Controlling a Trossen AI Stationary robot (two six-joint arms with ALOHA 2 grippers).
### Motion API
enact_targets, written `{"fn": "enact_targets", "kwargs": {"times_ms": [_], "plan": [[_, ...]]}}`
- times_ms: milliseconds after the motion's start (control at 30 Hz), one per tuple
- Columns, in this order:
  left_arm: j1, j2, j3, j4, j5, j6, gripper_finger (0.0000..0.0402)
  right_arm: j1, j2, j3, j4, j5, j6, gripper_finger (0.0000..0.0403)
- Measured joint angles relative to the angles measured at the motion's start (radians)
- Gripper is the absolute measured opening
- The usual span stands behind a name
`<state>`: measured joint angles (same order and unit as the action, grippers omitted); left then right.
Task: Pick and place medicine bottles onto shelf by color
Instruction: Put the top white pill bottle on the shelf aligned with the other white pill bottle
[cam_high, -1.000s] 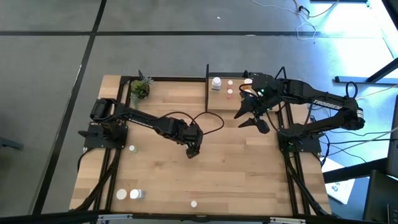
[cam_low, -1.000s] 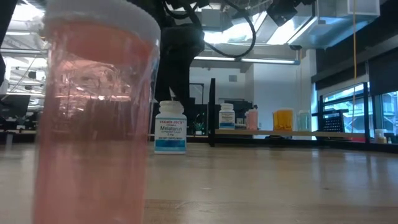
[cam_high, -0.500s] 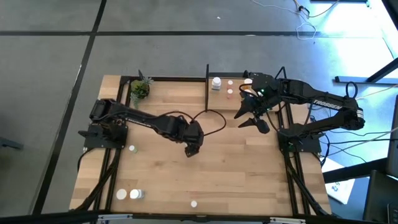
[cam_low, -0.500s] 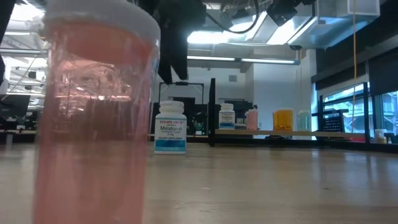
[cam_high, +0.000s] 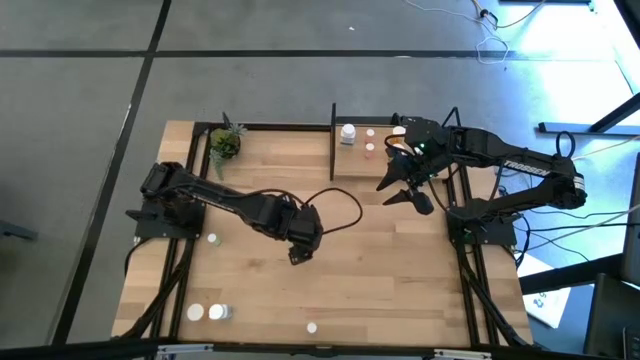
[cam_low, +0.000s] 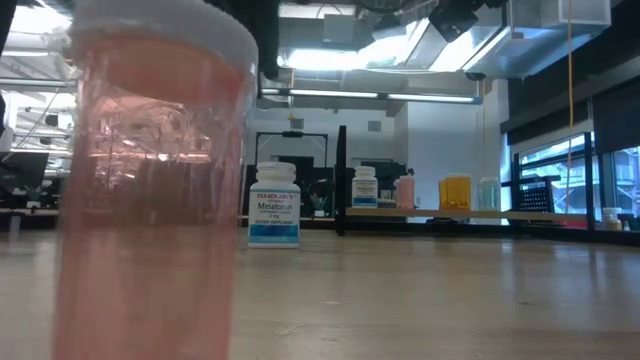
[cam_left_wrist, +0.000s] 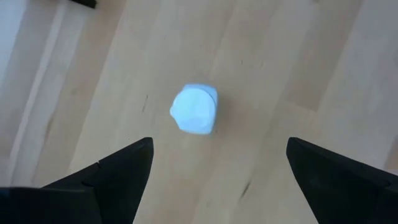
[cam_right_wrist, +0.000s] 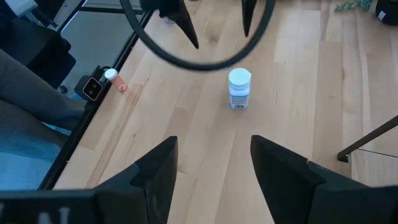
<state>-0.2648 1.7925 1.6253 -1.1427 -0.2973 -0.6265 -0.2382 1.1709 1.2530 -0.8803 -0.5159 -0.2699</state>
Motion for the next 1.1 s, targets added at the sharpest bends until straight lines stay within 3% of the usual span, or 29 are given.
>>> {"fn": "enact_targets", "kwargs": {"times_ms": [567,1100], "plan": [[-0.116,-0.194,0.000,-0.103,-0.047,-0.300,0.0363,0.000,0.000,0.000,0.000,0.000,0.000,0.0205],[-0.282,-0.349,-0.001,-0.220,-0.302,-0.415,0.0363,0.001,0.000,0.000,0.054,-0.005,0.044,0.0205]]}}
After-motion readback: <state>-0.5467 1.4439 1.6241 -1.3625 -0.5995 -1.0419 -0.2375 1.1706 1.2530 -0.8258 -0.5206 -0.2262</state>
